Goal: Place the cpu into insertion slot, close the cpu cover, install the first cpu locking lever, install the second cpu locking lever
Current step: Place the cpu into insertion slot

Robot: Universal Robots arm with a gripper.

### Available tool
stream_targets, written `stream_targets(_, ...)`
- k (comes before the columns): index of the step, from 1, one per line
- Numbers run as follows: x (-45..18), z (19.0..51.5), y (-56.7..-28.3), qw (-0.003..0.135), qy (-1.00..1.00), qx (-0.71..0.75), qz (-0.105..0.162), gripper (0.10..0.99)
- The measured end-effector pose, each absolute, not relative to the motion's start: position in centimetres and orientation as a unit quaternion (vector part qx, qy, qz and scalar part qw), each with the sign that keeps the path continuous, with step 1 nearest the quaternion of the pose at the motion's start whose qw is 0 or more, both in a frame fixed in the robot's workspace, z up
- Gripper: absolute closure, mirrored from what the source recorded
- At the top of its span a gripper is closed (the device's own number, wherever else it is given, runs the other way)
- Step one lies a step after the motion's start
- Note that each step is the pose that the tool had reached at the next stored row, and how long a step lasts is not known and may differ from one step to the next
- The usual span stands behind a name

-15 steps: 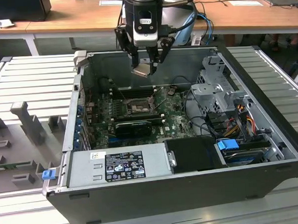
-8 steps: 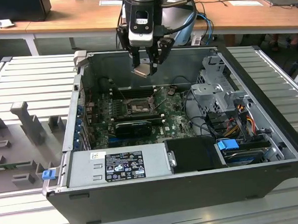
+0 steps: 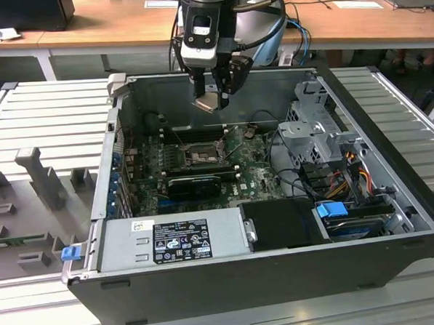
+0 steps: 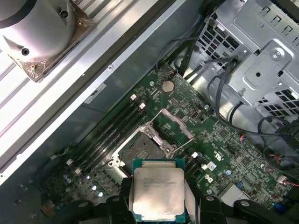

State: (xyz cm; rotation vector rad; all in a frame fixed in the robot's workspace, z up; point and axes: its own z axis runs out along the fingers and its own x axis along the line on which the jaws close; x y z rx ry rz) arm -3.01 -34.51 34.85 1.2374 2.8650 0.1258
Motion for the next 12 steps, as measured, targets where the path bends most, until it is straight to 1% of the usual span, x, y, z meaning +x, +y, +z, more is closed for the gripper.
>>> stream_targets(12, -3.01, 34.83, -34.51, 0.011, 0.901, 0.432, 0.04, 0.557)
